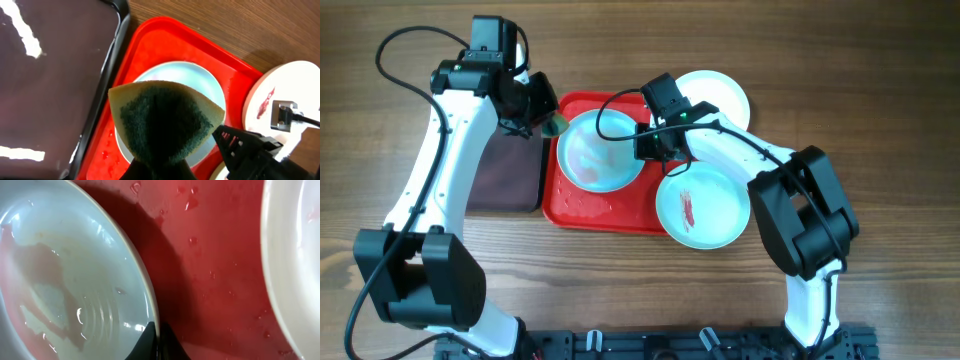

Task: Clean dirty plates on tray and stack at the side

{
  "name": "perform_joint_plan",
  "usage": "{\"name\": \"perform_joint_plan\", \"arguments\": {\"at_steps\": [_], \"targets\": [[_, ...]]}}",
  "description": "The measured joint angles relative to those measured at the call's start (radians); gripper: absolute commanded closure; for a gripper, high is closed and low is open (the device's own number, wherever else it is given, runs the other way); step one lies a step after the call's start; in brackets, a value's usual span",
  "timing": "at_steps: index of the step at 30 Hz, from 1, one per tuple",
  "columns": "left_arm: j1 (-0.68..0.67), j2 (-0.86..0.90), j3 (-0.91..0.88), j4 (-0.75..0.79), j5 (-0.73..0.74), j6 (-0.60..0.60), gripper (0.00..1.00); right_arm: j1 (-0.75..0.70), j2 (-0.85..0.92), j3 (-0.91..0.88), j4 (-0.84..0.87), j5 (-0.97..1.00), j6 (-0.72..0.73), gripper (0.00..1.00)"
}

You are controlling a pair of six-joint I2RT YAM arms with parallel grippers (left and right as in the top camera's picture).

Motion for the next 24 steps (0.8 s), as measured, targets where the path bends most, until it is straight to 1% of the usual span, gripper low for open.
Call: {"name": "perform_joint_plan", "arguments": {"at_steps": [5, 9, 11, 15, 24], "targets": [[0.000, 0.000, 0.000, -0.001, -0.055, 0.003, 0.96, 0.005, -0.047, -0.008, -0.098, 0.036, -0.012, 0.96], [0.000, 0.000, 0.000, 0.005, -0.082, 0.003, 0.96, 0.024, -0.193, -0.013, -0.191, 0.186, -0.036, 0.96], [0.000, 0.000, 0.000, 0.009, -0.085, 0.002, 0.96, 0.039, -0.274, -0.013, -0.204, 0.286, -0.052, 0.96], [0.000, 0.000, 0.000, 0.011, -0.088, -0.004, 0.96, 0.081, -0.360, -0.013, -0.218, 0.478, -0.084, 0.96], [0.000, 0.000, 0.000, -0.007, -0.087, -0.013, 0.96, 0.300, -0.374, -0.013, -0.248, 1.052, -0.146, 0.96]]}}
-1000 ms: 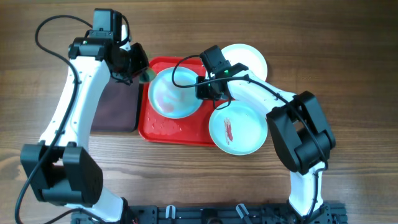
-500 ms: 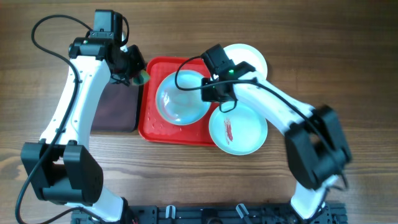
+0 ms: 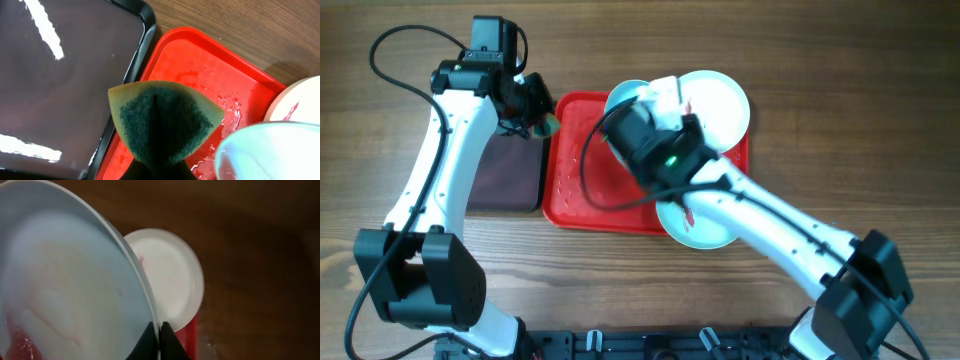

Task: Clean dirty plates on tray and stack at the side

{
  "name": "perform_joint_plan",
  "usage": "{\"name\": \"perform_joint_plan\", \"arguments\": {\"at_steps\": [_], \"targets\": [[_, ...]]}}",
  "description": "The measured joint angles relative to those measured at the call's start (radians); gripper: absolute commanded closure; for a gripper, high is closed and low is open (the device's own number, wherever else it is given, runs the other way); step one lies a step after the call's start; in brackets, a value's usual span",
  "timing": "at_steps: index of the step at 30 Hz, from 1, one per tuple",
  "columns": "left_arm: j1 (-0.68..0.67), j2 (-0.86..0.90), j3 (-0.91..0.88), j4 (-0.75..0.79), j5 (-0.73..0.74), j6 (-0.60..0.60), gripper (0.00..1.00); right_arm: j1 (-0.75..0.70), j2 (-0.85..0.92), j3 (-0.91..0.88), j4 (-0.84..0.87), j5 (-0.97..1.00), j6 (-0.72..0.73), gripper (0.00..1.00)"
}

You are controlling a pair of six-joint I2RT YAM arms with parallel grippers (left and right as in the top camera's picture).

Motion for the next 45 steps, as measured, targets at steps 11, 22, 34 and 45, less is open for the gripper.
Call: {"name": "perform_joint_plan", "arguments": {"at_steps": [11, 22, 34, 45], "targets": [[0.000, 0.000, 0.000, -0.001, 0.000, 0.000, 0.96, 0.182, 0.000, 0.000, 0.043, 0.494, -0.060, 0.96], [0.000, 0.000, 0.000, -0.002, 0.000, 0.000, 0.96, 0.198, 0.000, 0.000, 0.182, 0.620, -0.219, 0.96], [0.000, 0.000, 0.000, -0.002, 0.000, 0.000, 0.96, 0.196, 0.000, 0.000, 0.134, 0.498, -0.275, 0.96], [0.000, 0.000, 0.000, -0.010, 0.000, 0.000, 0.96, -0.080, -0.002, 0.000, -0.037, -0.406, -0.072, 0.96]]}}
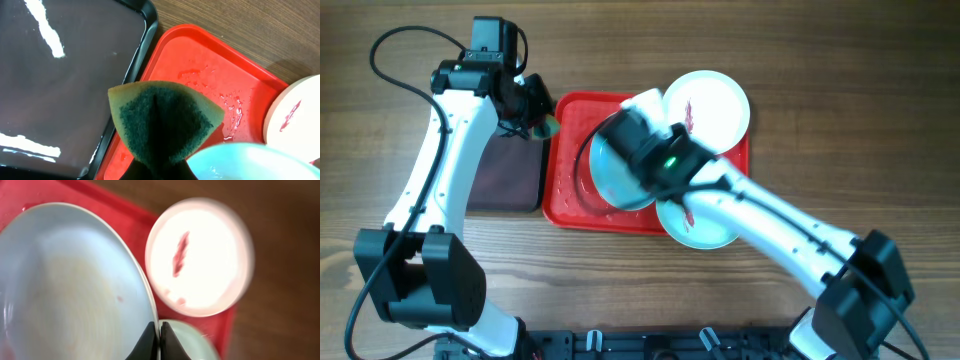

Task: Clean dirty plates on tray and stack at the side
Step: 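Carry the light blue plate right and set it on the table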

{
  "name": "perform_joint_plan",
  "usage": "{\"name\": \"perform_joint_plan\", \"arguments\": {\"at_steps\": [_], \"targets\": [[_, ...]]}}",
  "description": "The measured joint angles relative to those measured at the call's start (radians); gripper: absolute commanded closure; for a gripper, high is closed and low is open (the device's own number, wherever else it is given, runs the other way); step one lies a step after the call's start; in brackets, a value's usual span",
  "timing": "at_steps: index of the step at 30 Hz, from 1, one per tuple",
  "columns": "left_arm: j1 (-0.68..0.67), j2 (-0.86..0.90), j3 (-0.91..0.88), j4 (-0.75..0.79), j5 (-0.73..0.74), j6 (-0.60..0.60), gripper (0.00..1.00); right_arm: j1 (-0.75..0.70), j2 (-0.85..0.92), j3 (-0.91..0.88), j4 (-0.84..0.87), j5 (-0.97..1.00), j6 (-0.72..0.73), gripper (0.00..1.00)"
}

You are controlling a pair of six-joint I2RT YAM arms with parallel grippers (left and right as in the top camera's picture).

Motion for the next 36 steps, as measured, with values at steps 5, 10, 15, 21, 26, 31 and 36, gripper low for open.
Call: {"name": "perform_joint_plan", "arguments": {"at_steps": [5, 10, 15, 21, 26, 31, 36], "targets": [[0.000, 0.000, 0.000, -0.004, 0.000, 0.000, 0.96, -0.257, -0.072, 0.000, -0.016, -0.360, 0.011, 0.96], [0.000, 0.000, 0.000, -0.006, 0.000, 0.000, 0.96, -0.505, -0.158, 0.000, -0.087, -0.505, 0.015, 0.96], [0.000, 0.000, 0.000, -0.006, 0.000, 0.000, 0.96, -0.773, -0.176, 0.000, -0.166, -0.526, 0.014, 0.96], [0.000, 0.000, 0.000, -0.014, 0.000, 0.000, 0.96, -0.990, -0.174, -0.004, -0.175, -0.490, 0.014, 0.96], [0.000, 0.000, 0.000, -0.014, 0.000, 0.000, 0.96, -1.091, -0.174, -0.106, -0.096, -0.465, 0.014, 0.96], [0.000, 0.000, 0.000, -0.013, 0.000, 0.000, 0.96, -1.111, -0.172, -0.238, -0.003, -0.444, 0.034, 0.96], [0.000, 0.000, 0.000, -0.014, 0.000, 0.000, 0.96, -1.111, -0.172, -0.354, 0.097, -0.412, 0.061, 0.96]]}}
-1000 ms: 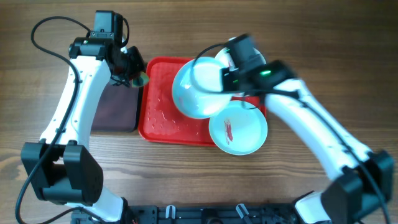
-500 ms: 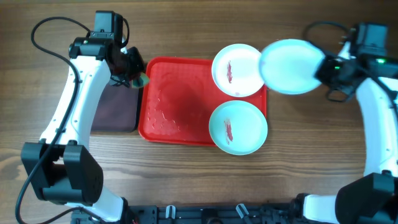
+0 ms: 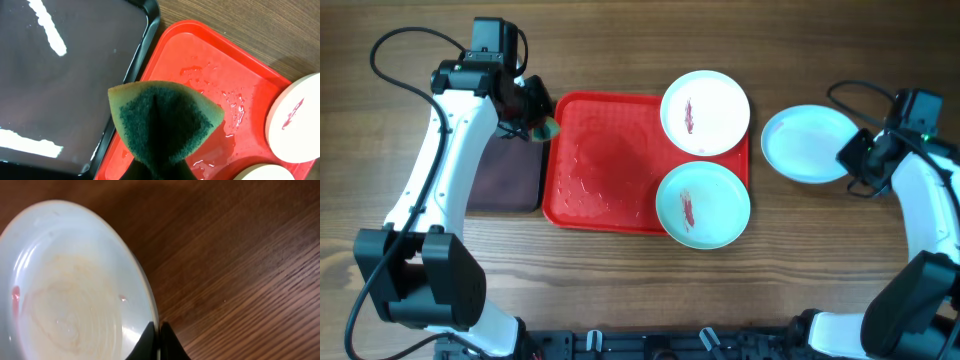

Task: Clean dirty plates on tray and stack at the side
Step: 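Carry the light blue plate right and set it on the table, then reach the right gripper to the second light blue plate and grip its rim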

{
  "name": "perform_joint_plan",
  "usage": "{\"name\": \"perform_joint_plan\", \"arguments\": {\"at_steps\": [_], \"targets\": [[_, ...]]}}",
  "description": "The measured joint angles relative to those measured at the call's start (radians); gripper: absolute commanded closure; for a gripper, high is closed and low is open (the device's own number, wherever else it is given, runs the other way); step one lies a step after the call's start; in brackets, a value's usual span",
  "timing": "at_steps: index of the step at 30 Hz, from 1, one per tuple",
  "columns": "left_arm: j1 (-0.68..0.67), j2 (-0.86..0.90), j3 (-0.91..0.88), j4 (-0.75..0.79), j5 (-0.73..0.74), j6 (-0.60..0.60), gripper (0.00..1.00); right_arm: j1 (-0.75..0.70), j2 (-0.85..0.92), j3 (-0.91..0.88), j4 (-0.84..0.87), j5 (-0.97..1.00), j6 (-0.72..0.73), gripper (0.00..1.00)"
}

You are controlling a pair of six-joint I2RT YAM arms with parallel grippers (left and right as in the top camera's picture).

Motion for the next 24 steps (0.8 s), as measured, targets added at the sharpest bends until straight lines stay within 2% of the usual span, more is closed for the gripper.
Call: {"name": "perform_joint_plan", "arguments": {"at_steps": [3, 5, 12, 13, 15, 16, 18, 24], "targets": [[0.000, 0.000, 0.000, 0.000, 0.000, 0.000, 0.96, 0.000, 0.000, -0.061, 0.060, 0.031, 0.019, 0.95], [0.000, 0.000, 0.000, 0.000, 0.000, 0.000, 0.96, 0.000, 0.001, -0.102, 0.114, 0.047, 0.026, 0.89], [0.000, 0.000, 0.000, 0.000, 0.009, 0.000, 0.96, 0.000, 0.002, -0.151, 0.226, 0.055, 0.044, 0.80], [0.000, 0.000, 0.000, 0.000, 0.011, 0.000, 0.96, 0.000, 0.002, -0.151, 0.235, 0.055, 0.045, 0.77], [0.000, 0.000, 0.000, 0.000, 0.011, 0.000, 0.96, 0.000, 0.002, -0.151, 0.256, 0.041, 0.041, 0.63], [0.000, 0.000, 0.000, 0.000, 0.011, 0.000, 0.96, 0.000, 0.002, -0.151, 0.258, 0.028, 0.032, 0.62], [0.000, 0.000, 0.000, 0.000, 0.011, 0.000, 0.96, 0.000, 0.002, -0.143, 0.228, -0.032, 0.016, 0.62], [0.000, 0.000, 0.000, 0.000, 0.011, 0.000, 0.96, 0.020, 0.002, -0.028, -0.007, -0.250, -0.059, 0.62]]}}
